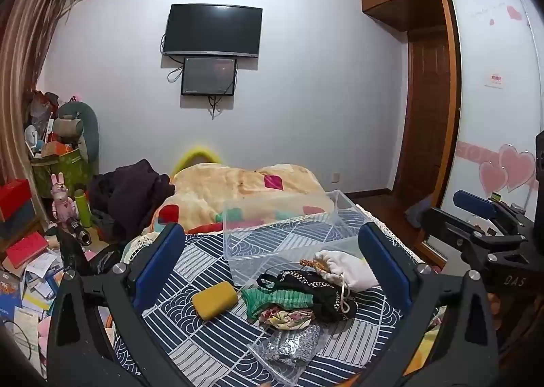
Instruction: Organize soft objects
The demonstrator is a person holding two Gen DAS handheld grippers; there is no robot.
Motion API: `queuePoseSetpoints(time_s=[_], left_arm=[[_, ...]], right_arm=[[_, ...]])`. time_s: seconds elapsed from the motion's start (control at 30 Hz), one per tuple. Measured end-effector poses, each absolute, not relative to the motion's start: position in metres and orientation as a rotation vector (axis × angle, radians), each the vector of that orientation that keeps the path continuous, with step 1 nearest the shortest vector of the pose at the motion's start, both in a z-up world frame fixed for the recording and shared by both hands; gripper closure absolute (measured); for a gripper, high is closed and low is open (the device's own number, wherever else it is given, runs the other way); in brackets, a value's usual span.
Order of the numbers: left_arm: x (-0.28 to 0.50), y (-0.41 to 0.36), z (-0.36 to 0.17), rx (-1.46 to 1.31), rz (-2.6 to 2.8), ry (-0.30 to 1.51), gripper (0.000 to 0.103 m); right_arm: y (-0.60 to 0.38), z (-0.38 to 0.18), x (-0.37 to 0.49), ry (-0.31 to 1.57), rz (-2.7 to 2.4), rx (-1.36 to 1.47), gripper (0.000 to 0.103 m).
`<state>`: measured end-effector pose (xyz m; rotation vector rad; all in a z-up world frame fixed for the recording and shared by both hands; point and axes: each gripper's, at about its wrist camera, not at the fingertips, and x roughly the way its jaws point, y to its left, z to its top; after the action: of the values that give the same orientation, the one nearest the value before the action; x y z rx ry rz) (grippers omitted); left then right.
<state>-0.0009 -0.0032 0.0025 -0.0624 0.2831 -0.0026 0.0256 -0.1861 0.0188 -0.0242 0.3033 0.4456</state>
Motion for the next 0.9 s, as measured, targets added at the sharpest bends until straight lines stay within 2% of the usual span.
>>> queuePoseSetpoints(time_s=[0.17,0.9], left_arm=[[-0.001,-0.012,0.014,-0.040,0.004,0.285,0.000],[-0.009,-0.006,0.006,-0.058,0.011,0.237,0.000]], right_arm=[[-0.186,0.019,0.024,0.305,0.449,-0.019,0.000],[-0.189,0.025,0.021,0.290,0.441,-0.016,0.000]])
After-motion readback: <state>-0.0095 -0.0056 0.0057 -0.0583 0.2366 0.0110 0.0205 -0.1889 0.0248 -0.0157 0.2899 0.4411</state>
